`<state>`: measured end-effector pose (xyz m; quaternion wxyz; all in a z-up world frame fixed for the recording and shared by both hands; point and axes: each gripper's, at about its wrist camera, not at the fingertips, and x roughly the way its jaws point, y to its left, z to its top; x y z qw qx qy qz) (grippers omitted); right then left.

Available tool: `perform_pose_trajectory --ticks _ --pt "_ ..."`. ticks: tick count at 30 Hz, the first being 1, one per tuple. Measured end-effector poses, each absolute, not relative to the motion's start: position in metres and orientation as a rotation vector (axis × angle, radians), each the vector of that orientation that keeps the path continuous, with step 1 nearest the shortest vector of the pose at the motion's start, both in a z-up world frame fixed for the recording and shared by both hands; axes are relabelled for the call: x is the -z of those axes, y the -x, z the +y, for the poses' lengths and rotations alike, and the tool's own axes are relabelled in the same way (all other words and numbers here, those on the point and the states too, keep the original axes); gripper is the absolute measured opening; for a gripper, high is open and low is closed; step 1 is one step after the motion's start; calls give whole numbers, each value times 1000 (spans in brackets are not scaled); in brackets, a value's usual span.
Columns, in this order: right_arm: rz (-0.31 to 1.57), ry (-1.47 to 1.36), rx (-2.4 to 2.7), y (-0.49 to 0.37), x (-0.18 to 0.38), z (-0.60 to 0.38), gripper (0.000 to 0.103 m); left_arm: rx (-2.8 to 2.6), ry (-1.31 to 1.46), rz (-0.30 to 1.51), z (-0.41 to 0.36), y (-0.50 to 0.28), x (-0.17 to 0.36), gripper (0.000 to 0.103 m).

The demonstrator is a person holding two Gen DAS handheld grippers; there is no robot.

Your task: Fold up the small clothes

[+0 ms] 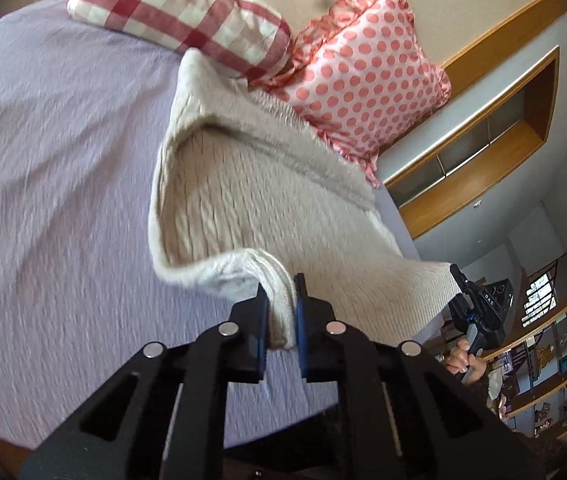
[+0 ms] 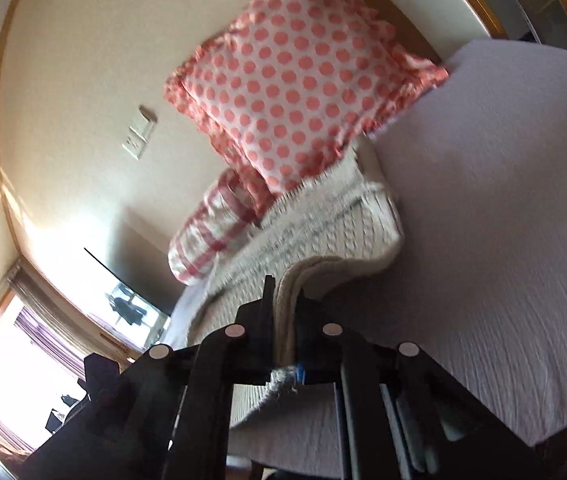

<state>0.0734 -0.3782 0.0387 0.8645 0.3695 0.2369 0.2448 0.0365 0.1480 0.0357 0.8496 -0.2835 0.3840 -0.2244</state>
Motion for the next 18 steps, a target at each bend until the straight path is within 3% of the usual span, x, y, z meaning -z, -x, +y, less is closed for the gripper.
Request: perform_pose_trajectory --ticks 9,16,18 --pt "526 -796 -392 -271 -66 -371 8 257 539 758 171 -226 -80 11" --pt "816 -649 -91 -402 -9 -336 9 66 549 910 169 -353 -21 12" --pt "867 -699 -92 -409 -2 -338 19 76 568 913 170 -359 -16 16"
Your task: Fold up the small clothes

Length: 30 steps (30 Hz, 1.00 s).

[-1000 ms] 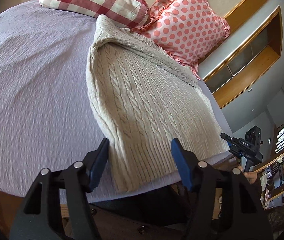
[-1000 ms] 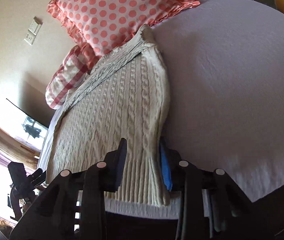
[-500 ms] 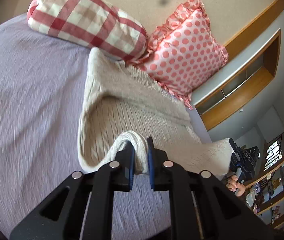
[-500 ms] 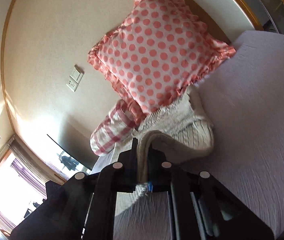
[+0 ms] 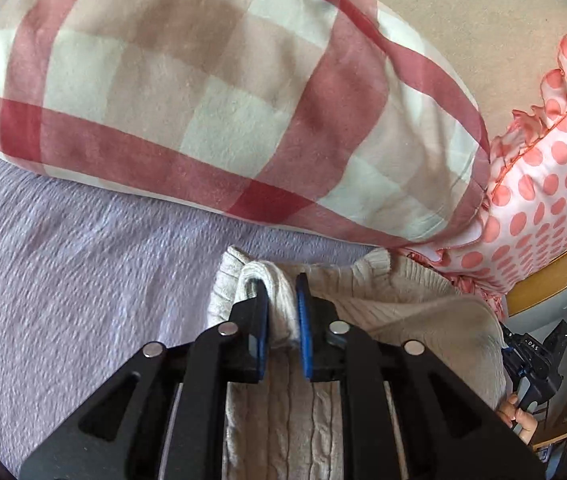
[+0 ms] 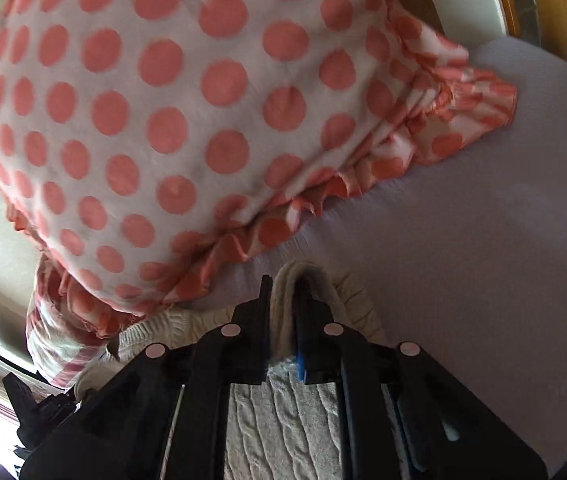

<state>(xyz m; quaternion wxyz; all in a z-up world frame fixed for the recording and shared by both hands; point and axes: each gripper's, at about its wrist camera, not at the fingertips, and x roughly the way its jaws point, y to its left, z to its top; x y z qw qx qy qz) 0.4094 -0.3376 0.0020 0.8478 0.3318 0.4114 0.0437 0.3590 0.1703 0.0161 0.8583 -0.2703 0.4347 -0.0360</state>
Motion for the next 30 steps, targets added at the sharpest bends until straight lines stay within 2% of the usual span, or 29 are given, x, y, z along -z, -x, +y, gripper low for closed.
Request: perform_pose_trajectory --ticks 1,3,4,5,6,8,10,16,22,27,28,29,30 --pt "849 -722 -116 -409 -5 -340 24 95 577 903 172 -358 -20 18" --pt "785 -754 -164 -401 -18 -349 43 141 603 892 176 -351 -28 34" --pt "741 -753 -146 -394 -26 -354 54 146 610 877 180 -344 -35 55" --pt "681 -746 -125 -382 -36 -360 79 139 606 855 184 -334 -42 74" --pt "620 -743 -136 -369 -44 -364 86 144 600 829 187 -321 -49 76" --pt "587 -718 -214 -348 -52 -362 86 190 592 811 192 -301 -56 76" --pt "640 -684 -297 -337 -48 -347 86 232 613 818 196 -282 -55 77" --pt "890 -567 -308 -332 3 -308 85 276 638 942 181 -266 -22 78" --pt "726 -640 -389 -310 -6 -316 89 294 702 966 177 -263 -1 77" --pt "690 -691 -395 -309 -8 -326 90 326 800 941 172 -278 5 76" --pt "686 -700 -396 -309 -9 -327 90 333 814 947 171 -283 6 66" --pt "680 -710 -397 -310 -9 -327 90 342 845 965 169 -288 12 41" --pt "673 -720 -396 -309 -10 -330 90 324 873 992 169 -291 17 24"
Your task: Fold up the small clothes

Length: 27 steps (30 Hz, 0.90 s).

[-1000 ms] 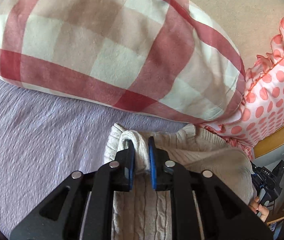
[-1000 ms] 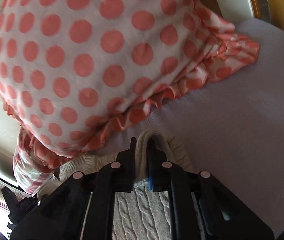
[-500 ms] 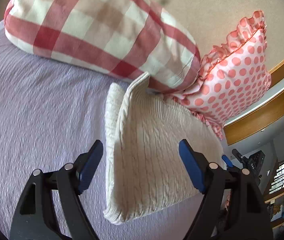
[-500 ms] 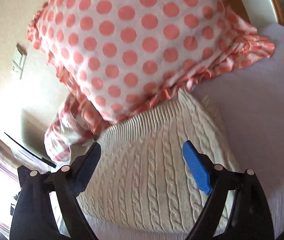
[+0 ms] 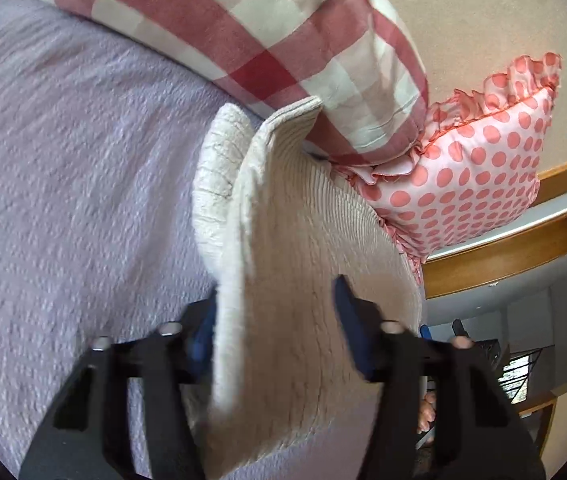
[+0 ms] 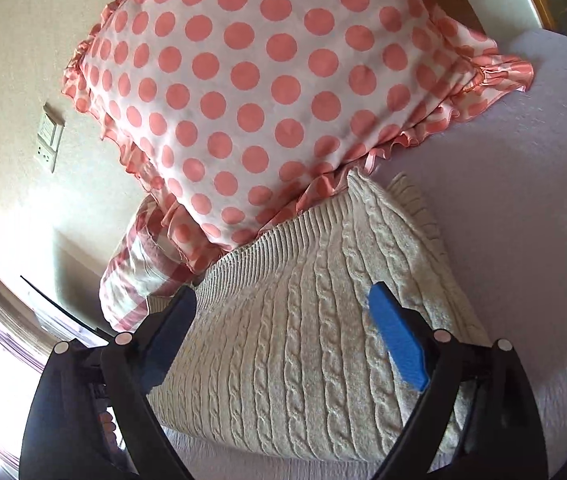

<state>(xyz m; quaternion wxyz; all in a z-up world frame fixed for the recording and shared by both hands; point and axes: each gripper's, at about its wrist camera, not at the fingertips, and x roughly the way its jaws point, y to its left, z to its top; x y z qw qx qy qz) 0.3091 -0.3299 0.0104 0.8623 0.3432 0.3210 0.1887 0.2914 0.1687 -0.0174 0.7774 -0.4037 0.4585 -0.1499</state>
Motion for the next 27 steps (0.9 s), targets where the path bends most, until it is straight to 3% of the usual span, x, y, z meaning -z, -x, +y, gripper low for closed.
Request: perform_pose_trajectory --ticks 3,7,13,16,19,24,26,27 --pt "649 -773 -386 -304 -10 -345 91 332 930 985 171 -289 12 20" --pt "627 -882 -374 -303 -4 -363 91 352 848 944 140 -290 -46 18" --pt "553 -835 -297 -294 -15 -382 91 516 590 880 -9 -317 -134 17" --pt "544 -814 -268 -293 -14 -391 91 643 519 945 -107 -334 -119 24" --pt "554 -769 -207 -293 -11 -402 91 842 573 1077 -182 -344 -80 24" --pt "541 -843 -251 -293 -8 -423 90 913 549 981 -173 -319 -89 26" --pt "539 -827 -290 -292 -15 -422 83 868 523 927 -140 -306 -96 40" --pt "549 -814 -337 -292 -19 -418 82 832 512 910 -123 -302 -98 41"
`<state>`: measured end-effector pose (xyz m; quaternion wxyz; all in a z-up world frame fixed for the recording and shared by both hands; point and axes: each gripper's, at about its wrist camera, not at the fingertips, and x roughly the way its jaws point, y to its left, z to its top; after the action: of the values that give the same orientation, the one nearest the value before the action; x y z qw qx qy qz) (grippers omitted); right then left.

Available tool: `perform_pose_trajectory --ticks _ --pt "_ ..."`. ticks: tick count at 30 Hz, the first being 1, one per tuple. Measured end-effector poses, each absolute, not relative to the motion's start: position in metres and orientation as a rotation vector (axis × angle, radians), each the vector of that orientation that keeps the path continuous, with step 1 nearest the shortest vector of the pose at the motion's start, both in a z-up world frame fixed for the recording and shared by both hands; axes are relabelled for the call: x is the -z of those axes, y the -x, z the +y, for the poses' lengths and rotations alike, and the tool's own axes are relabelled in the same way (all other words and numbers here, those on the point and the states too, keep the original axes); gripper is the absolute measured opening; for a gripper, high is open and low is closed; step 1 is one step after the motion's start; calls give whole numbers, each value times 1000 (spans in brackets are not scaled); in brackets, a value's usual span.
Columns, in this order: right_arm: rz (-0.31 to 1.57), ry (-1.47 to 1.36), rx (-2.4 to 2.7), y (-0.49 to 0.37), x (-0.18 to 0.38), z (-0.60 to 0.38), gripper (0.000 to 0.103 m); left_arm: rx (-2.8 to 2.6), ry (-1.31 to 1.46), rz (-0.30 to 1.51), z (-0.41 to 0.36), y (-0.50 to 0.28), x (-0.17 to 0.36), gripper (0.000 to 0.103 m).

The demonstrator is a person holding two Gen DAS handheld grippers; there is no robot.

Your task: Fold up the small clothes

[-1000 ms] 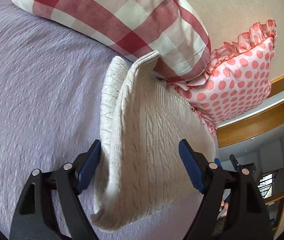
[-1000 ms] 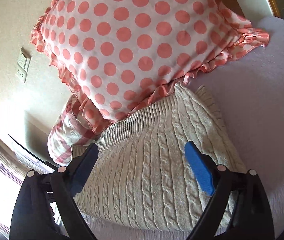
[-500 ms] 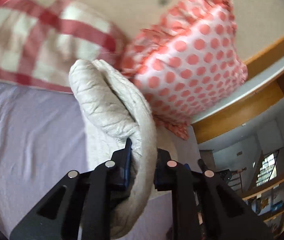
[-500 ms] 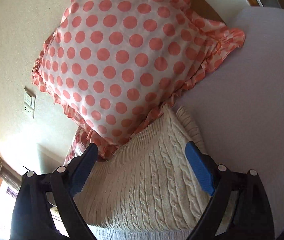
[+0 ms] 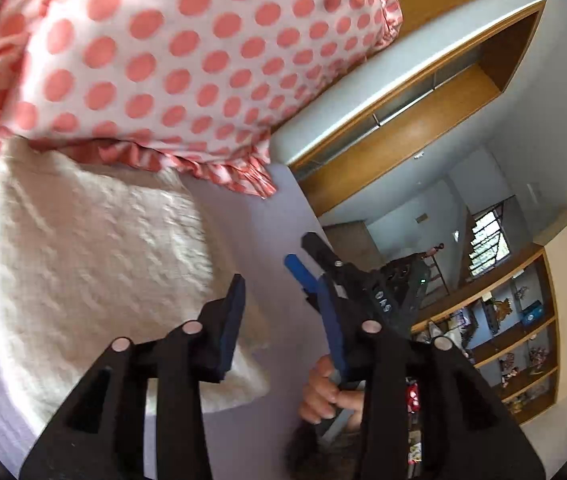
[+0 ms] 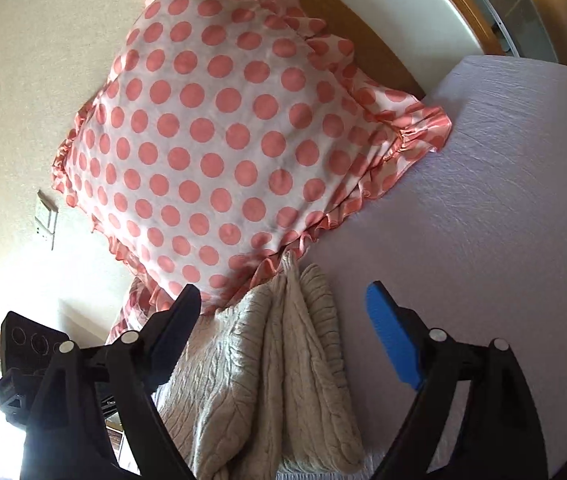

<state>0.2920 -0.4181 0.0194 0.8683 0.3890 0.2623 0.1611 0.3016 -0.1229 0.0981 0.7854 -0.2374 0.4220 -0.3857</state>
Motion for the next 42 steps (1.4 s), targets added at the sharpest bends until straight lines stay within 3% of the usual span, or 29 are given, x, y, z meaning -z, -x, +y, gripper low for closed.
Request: perform_pose_trajectory --ticks 4,10,13,15,18,22,26,28,30,34,36,38,40,42 --pt "702 -685 -490 -310 -28 -373 72 705 438 892 -60 -277 -89 42" --pt "907 -547 -402 -340 -6 -332 69 614 376 880 -8 -243 -56 45" --pt "918 -485 -423 -340 -2 -319 49 575 338 869 -6 -244 -38 55" --pt "915 -442 -453 -337 1 -309 22 592 361 855 0 -242 -34 56" --pt "859 -367 -421 -335 -17 -301 19 605 376 810 5 -238 -32 64" --pt "772 -373 -382 -347 -53 -319 18 602 406 816 9 -241 -26 68" --pt "890 -331 -192 -366 -16 -335 19 606 434 825 13 -244 -21 68" --pt "880 -393 -192 -362 -4 -349 23 610 452 832 14 -245 -21 68" --pt "850 -432 -160 -351 -20 -359 36 611 473 834 18 -246 -23 70" --pt "677 -509 -331 -309 -60 -363 46 612 497 816 23 -255 -37 78" --pt "701 -472 -404 -301 -61 -343 49 601 501 816 21 -264 -42 82" --pt "793 -410 -381 -300 -38 -328 58 616 523 838 16 -275 -42 84" --pt "901 -386 -344 -302 -3 -321 57 625 538 871 9 -282 -40 86" --pt "850 -397 -366 -285 -3 -329 56 639 549 902 2 -287 -35 88"
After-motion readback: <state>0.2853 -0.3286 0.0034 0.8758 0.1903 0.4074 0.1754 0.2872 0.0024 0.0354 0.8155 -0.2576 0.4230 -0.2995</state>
